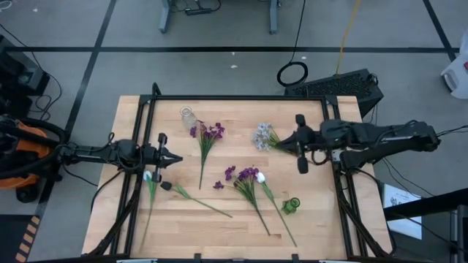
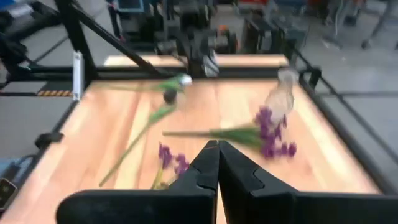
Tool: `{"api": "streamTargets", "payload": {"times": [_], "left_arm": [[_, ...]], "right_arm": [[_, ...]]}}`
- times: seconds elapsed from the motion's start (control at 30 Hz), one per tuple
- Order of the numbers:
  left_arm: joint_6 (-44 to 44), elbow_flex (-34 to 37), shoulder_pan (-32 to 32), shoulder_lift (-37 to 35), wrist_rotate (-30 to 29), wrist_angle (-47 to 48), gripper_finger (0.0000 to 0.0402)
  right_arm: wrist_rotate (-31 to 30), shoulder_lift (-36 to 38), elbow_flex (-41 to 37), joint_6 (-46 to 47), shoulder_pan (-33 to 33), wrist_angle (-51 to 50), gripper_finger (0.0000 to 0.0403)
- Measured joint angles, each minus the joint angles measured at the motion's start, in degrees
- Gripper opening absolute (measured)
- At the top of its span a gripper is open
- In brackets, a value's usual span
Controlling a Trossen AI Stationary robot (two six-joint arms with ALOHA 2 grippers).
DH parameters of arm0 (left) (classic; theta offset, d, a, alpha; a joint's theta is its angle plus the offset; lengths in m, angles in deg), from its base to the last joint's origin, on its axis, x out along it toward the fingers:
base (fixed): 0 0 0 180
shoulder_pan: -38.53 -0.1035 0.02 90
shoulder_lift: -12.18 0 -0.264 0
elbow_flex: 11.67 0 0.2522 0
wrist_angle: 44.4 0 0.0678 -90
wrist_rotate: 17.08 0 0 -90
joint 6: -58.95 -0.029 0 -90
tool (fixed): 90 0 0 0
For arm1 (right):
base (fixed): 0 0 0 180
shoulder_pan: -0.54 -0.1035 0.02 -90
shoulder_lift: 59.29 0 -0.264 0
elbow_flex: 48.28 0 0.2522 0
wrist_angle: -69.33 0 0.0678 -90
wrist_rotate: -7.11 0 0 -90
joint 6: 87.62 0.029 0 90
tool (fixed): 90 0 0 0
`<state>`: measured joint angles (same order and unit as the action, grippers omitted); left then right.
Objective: Sort flowers into vase by color
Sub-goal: Prepare the flowers
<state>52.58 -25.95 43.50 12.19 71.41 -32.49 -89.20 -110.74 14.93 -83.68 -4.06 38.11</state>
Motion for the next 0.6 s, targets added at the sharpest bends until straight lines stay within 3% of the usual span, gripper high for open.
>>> {"api": "streamTargets", "payload": {"times": [0.27,0.6], "left_arm": [[12.62,0.0,0.93,0.52,-1.56,-0.56,0.0024],[11.47,-5.5,4.68,4.82,-4.73,-3.81,0.0024]], "right_arm": [[0.3,-0.04,-14.22,3.55,-0.07,14.54,0.0],[0.2,0.01,-25.2,2.9,-0.07,31.69,0.0]]}}
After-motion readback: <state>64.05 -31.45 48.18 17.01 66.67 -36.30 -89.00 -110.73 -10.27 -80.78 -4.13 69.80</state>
